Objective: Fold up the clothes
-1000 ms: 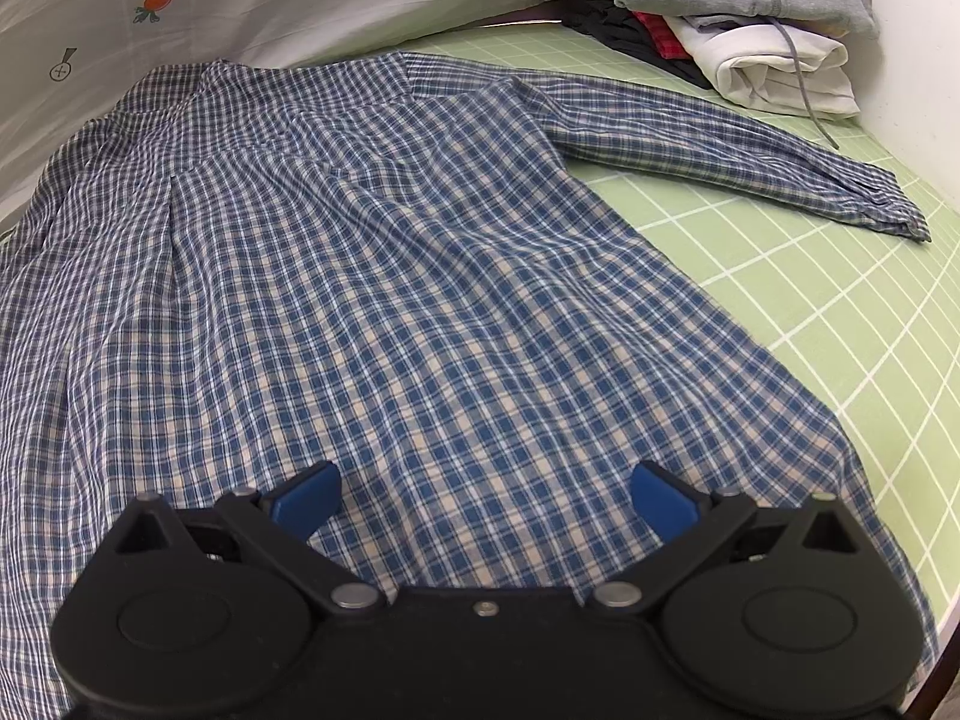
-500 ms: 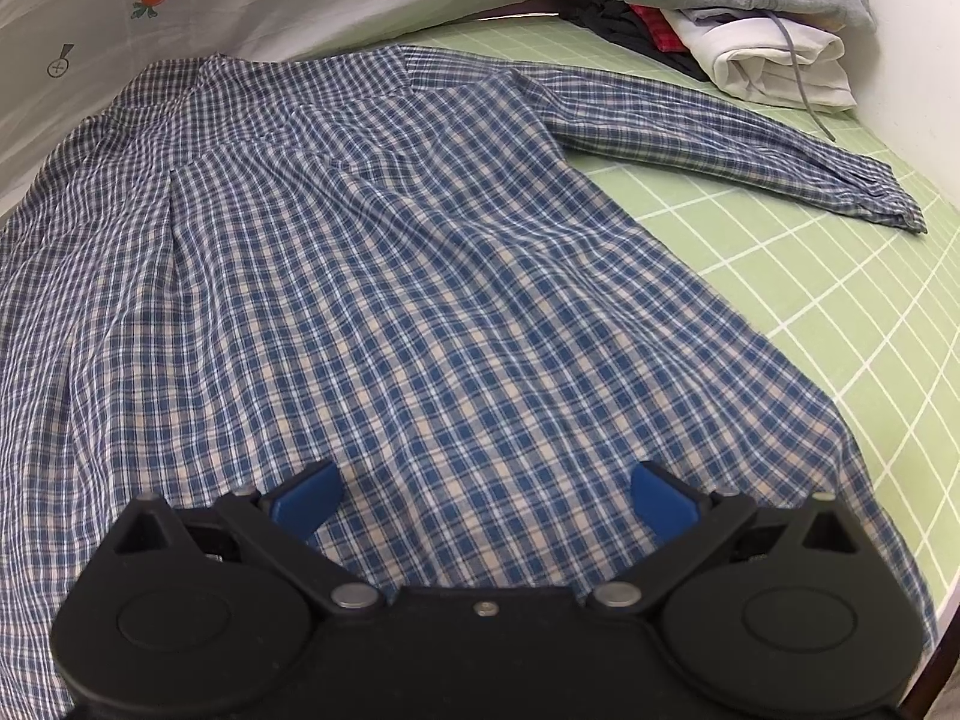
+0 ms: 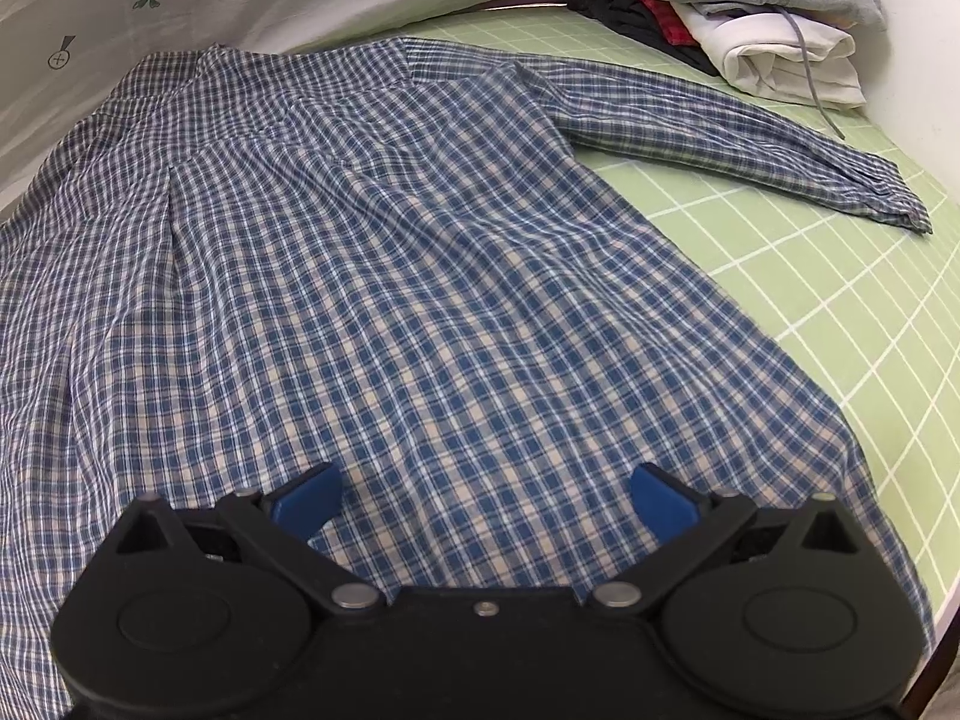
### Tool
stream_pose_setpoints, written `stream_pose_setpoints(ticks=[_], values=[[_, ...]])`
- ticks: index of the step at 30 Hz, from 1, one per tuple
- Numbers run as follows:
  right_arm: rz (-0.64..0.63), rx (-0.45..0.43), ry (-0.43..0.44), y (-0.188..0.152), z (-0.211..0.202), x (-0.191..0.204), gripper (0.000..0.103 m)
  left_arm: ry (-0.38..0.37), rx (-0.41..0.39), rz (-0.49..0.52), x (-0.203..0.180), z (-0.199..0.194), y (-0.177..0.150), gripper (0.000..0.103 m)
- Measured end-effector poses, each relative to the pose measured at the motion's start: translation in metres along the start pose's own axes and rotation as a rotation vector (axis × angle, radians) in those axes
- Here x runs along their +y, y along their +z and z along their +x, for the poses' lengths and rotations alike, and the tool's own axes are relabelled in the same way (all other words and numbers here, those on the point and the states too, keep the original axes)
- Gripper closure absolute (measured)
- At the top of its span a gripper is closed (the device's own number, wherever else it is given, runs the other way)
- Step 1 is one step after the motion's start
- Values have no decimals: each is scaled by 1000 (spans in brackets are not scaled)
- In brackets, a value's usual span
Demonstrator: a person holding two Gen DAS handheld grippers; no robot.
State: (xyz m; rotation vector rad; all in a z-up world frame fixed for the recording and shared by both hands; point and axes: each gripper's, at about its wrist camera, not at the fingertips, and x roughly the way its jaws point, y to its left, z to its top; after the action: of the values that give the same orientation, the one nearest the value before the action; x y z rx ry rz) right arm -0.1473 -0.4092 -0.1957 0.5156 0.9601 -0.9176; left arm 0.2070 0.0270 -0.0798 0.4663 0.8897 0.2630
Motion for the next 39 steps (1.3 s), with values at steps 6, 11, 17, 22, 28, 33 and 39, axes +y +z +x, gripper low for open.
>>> stream_pose_setpoints(ticks=[6,11,17,22,28,33,39], values=[[-79,-82,23,22,-1,19,0,-57,8,-43,-6,-23,7,10],[-95,-112,128,60,20,47,0,-246,75,-115,-37,-28,14,6],[-178,-144,269,101,49,112,0,-238,133,-121,-78,-16,17,5],[-263,-151,321,140,84,164,0,-218,158,-213,-72,-1,26,0],[-368,-200,322,192,123,217,0,-260,202,-392,-55,20,28,0],[-353,-232,318,245,156,242,0,-280,199,-474,-52,26,26,0],[-263,-219,298,291,175,245,0,-278,170,-472,-53,25,25,0]])
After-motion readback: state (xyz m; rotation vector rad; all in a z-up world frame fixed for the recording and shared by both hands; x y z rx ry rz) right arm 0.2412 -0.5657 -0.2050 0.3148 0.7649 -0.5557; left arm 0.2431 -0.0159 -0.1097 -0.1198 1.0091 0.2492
